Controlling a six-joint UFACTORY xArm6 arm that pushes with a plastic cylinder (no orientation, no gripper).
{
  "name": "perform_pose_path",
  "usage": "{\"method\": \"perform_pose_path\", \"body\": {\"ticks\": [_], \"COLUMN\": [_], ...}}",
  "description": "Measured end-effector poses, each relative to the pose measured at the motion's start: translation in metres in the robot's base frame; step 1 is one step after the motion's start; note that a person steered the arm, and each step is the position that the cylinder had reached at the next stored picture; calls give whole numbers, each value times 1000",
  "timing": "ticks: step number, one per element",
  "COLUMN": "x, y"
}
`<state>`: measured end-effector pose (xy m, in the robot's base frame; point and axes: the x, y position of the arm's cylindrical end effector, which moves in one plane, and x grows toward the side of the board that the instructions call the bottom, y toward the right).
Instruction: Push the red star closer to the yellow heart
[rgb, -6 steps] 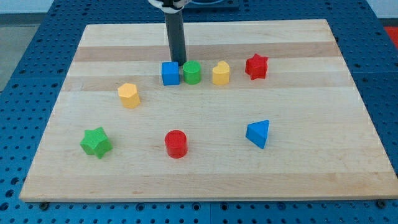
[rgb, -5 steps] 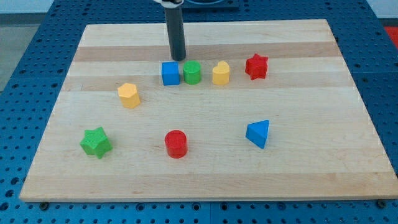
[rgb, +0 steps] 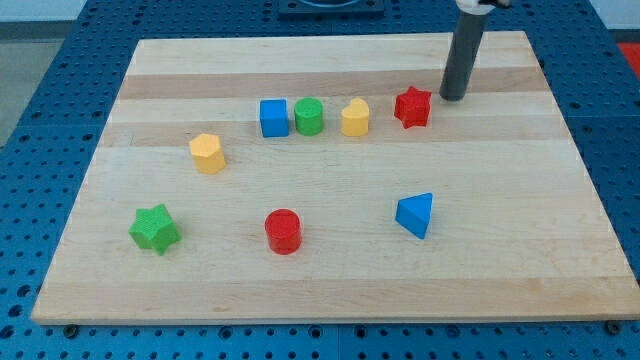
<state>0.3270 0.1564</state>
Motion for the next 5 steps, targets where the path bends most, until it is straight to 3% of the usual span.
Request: {"method": "perform_pose_path", "body": {"ticks": [5], "x": [22], "y": [-50]}}
